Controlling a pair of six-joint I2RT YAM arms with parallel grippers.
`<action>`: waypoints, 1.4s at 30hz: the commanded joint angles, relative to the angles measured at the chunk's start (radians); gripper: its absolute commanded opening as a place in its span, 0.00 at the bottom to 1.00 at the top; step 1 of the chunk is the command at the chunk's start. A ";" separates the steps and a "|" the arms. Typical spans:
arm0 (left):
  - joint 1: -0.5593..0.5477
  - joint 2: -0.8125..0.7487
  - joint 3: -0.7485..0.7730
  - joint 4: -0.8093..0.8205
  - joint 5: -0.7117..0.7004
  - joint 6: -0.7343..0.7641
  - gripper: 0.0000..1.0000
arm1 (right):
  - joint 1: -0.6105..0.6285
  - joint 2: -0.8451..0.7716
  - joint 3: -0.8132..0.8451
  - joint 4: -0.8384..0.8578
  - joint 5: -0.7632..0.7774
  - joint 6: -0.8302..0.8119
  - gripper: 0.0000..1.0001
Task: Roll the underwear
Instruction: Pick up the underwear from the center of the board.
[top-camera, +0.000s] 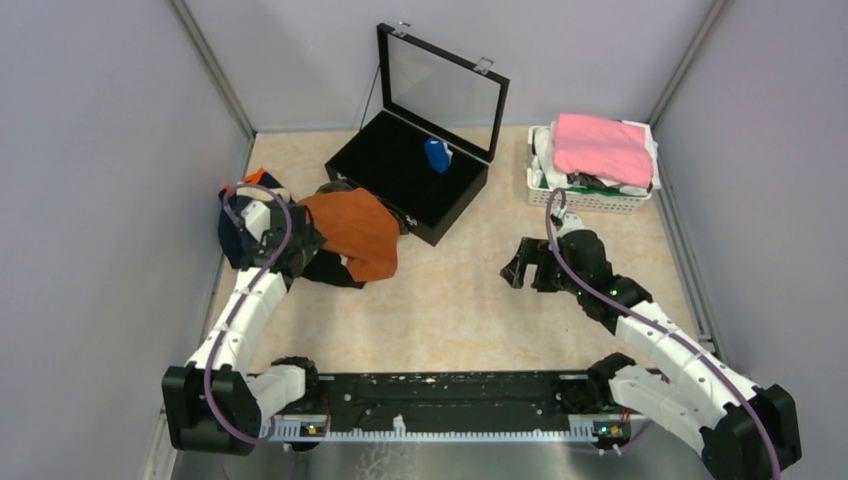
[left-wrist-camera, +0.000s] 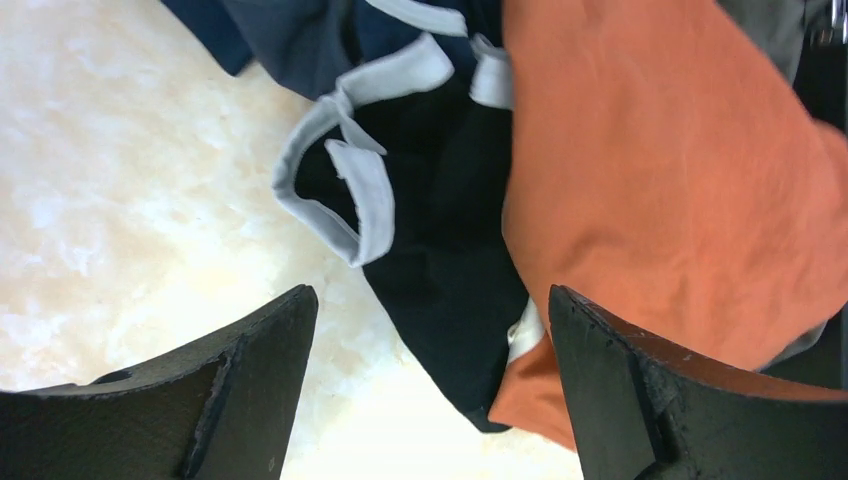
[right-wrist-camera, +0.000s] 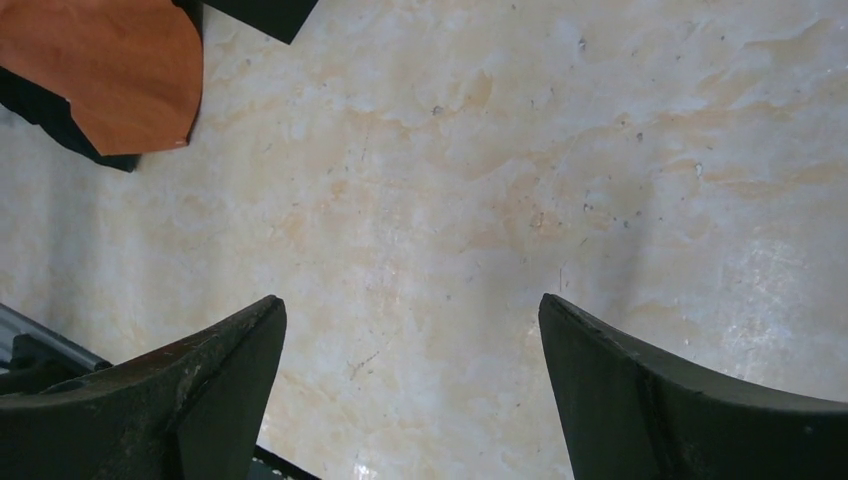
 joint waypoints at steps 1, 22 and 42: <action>0.062 -0.034 -0.008 -0.035 -0.026 -0.057 0.92 | -0.008 0.005 -0.008 0.067 -0.055 0.033 0.94; 0.141 0.211 -0.014 0.108 -0.029 -0.081 0.16 | -0.009 0.004 0.014 0.074 -0.133 0.027 0.89; 0.141 -0.288 0.295 0.006 0.012 0.256 0.00 | -0.008 -0.067 -0.012 0.104 -0.122 0.026 0.87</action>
